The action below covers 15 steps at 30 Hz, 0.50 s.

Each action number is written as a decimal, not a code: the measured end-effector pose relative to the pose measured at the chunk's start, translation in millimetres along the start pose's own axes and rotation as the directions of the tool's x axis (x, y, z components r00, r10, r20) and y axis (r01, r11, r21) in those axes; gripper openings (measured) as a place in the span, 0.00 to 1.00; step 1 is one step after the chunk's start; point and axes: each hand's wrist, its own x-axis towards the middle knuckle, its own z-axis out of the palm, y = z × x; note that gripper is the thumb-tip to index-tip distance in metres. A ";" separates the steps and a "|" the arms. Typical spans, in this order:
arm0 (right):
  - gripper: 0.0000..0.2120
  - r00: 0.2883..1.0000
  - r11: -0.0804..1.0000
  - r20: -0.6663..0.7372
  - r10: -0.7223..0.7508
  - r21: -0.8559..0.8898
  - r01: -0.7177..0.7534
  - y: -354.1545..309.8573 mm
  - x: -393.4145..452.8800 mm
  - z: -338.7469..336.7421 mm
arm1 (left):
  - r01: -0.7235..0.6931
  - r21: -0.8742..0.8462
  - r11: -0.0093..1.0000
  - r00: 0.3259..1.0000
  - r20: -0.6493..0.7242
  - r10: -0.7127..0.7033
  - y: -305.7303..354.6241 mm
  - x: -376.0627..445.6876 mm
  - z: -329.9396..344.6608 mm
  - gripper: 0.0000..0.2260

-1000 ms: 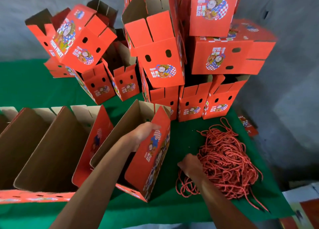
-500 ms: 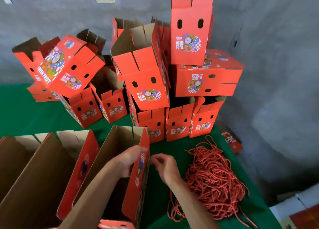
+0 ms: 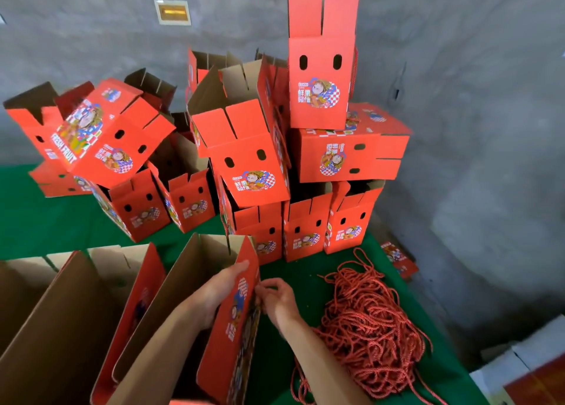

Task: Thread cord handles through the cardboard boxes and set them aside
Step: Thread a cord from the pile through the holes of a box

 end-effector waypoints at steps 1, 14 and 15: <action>0.02 1.000 1.000 -0.002 0.007 -0.023 -0.007 2.5 1.1 -0.6 | 0.005 -0.003 1.000 1.000 0.001 -0.005 -0.1 0.0 -0.4 0.33; 0.02 0.996 0.993 0.016 0.091 -0.070 -0.090 9.5 9.4 0.0 | -0.020 -0.007 1.000 0.999 -0.030 0.020 2.3 -4.2 -6.8 0.27; 0.02 0.995 0.993 0.021 0.094 -0.078 -0.092 11.6 8.2 0.1 | -0.022 -0.006 1.000 0.999 -0.041 0.022 2.3 -2.2 -7.3 0.27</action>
